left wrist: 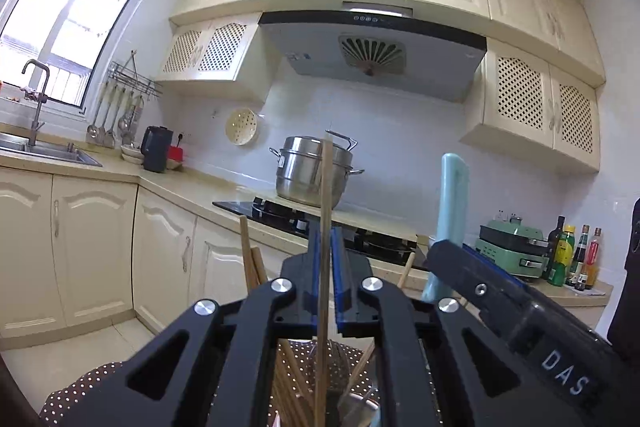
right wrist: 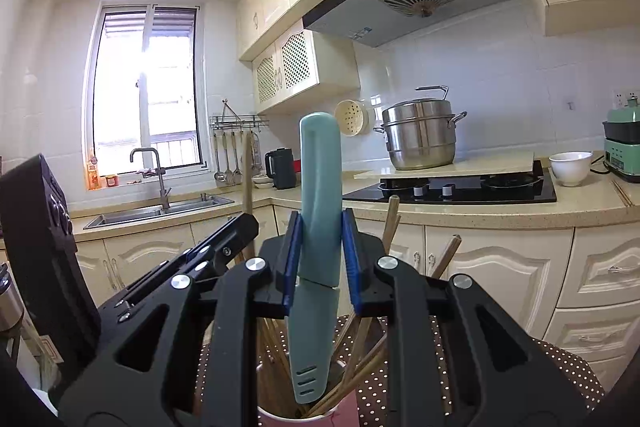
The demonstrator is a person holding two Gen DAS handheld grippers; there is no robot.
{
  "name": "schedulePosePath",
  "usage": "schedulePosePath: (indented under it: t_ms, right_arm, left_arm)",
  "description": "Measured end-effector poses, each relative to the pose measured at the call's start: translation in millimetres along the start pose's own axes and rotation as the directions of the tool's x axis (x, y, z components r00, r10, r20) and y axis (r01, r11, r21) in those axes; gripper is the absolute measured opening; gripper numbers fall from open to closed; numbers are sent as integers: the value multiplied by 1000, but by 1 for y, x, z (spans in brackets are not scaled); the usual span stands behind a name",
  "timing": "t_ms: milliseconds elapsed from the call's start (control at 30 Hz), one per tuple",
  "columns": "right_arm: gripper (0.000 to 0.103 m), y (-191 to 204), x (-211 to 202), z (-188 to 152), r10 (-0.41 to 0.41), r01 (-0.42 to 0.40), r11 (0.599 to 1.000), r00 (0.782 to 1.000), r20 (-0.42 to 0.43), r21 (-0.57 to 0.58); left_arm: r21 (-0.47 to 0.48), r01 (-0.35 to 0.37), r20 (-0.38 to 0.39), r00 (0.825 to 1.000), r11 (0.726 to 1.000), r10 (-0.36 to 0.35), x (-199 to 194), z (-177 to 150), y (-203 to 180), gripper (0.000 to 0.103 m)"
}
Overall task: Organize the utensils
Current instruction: 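Carry the chopstick with the left tool while the right tool carries the knife over the cup, then lower the chopstick and knife into the pink cup and open both tools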
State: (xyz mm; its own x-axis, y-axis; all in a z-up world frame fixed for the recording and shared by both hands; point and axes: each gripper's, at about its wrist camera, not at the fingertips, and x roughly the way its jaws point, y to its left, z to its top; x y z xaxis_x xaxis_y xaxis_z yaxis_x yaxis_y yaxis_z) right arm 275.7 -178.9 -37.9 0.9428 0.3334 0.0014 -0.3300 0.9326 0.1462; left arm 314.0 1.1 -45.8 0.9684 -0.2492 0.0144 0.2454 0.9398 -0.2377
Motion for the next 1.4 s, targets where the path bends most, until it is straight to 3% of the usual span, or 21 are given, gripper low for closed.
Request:
schedulePosePath:
  t_ms: [100, 400, 733, 1167, 1267, 1400]
  right_arm:
    - [21, -1, 0, 0, -2, 2, 1000, 1000, -1, 5]
    - [21, 4, 0, 0, -10, 10, 1000, 1000, -12, -13]
    - [21, 18, -2, -2, -30, 30, 997, 999, -9, -65]
    - [22, 25, 0, -5, -43, 42, 996, 999, -17, -83]
    - [28, 23, -2, -3, -48, 46, 997, 999, -17, -69]
    - [28, 21, -9, 0, -57, 56, 996, 998, -16, -64]
  left_arm:
    - [1, -2, 2, 1000, 1000, 2, -5, 0, 3, 28]
    - [-1, -28, -39, 999, 1000, 28, -17, 8, 14, 36]
    - [65, -65, -103, 992, 996, 71, -27, 11, 21, 44]
    - [76, -90, -148, 984, 993, 101, -29, 12, 30, 48]
    - [81, -93, -150, 983, 992, 105, -30, 13, 30, 52]
    - [68, -93, -169, 980, 993, 103, -31, 17, 31, 56]
